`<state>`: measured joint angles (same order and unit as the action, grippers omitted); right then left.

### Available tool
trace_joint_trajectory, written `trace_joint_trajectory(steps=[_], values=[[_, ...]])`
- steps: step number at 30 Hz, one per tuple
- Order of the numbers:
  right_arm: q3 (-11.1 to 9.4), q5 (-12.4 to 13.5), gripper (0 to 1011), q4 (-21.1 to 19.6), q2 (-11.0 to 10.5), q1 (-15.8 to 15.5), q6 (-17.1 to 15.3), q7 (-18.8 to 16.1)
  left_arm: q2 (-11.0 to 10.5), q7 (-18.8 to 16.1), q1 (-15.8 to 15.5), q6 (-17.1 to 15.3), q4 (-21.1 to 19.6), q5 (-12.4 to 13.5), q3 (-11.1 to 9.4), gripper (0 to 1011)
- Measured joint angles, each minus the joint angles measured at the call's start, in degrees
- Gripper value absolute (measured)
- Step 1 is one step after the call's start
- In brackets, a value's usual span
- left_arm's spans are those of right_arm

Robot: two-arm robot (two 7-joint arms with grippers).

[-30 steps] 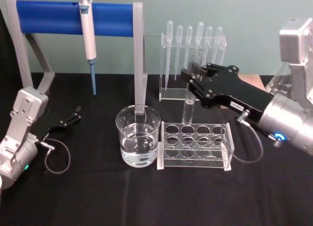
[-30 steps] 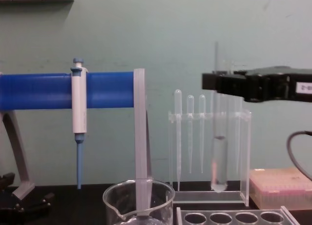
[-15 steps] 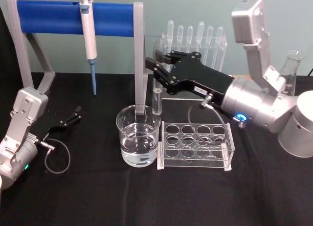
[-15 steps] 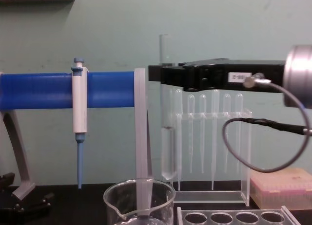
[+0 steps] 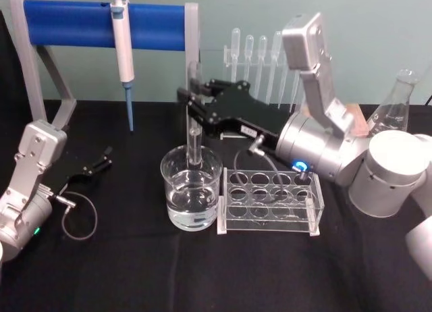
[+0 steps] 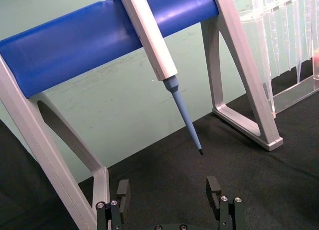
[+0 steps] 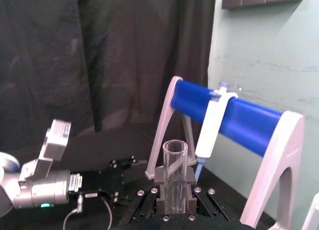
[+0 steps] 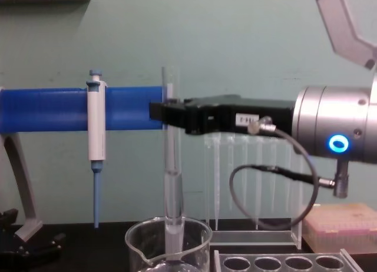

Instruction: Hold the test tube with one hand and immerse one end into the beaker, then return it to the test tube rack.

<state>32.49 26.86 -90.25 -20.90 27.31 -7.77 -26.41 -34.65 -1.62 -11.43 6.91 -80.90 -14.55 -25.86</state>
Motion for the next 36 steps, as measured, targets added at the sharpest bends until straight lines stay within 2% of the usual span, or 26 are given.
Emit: trace_joint_trajectory(steps=[9,20,36], values=[[1.5,-2.3,224,4.3,1.3,-1.2,4.4,-1.5,0.0,0.0,0.0,0.0,0.0,0.0,0.0,1000],[1.4,-4.7,224,9.5,3.3,-3.6,10.3,-2.7,0.0,0.0,0.0,0.0,0.0,0.0,0.0,1000],[-0.1,-5.7,224,9.5,4.0,-5.3,10.9,-2.8,0.0,0.0,0.0,0.0,0.0,0.0,0.0,1000]])
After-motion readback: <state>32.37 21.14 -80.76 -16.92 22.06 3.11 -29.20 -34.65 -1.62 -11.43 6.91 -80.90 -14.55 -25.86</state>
